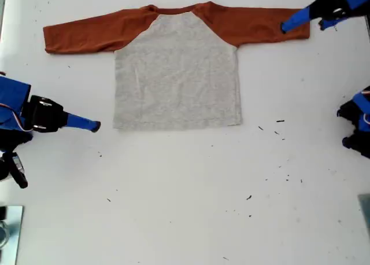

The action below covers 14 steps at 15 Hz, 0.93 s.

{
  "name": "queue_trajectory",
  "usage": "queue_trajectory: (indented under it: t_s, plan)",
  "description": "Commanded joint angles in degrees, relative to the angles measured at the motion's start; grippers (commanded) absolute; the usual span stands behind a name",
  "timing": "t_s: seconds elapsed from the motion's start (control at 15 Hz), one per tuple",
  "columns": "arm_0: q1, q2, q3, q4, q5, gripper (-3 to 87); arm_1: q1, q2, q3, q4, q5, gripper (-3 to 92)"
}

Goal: Fold t shirt

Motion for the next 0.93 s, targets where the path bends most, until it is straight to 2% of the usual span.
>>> queue_trajectory:
  t_s: [0.0, 0.13, 0.33, 0.47, 0.6, 0.67, 0.87]
  plan:
    - [0.1, 0.4, 0.5, 0.4, 0.3, -0.2, 10.2, -2.5, -3.0, -7.6, -8.4, 41.3]
    - [-0.6, 0.4, 0.5, 0.4, 0.3, -0.2, 15.8, -7.7, 2.7, -18.6, -11.9, 40.1]
    - [-1.2, 0.4, 0.5, 0.4, 0.4, -0.2, 16.6, -23.0, 6.8, -36.2, -14.5, 39.5]
    - [-1.5, 0.4, 0.5, 0.4, 0.2, -0.2, 15.8, -33.1, 5.3, -43.0, -15.2, 37.4]
    - [-2.0, 0.4, 0.5, 0.4, 0.2, -0.2, 15.3, -40.3, 2.9, -45.1, -15.7, 23.1]
    - [-2.1, 0.4, 0.5, 0.4, 0.2, -0.2, 15.3, -42.9, 1.8, -44.6, -15.9, 5.2]
    - [-2.2, 0.4, 0.5, 0.4, 0.1, -0.2, 12.7, -35.8, 3.6, -38.4, -17.0, 3.2]
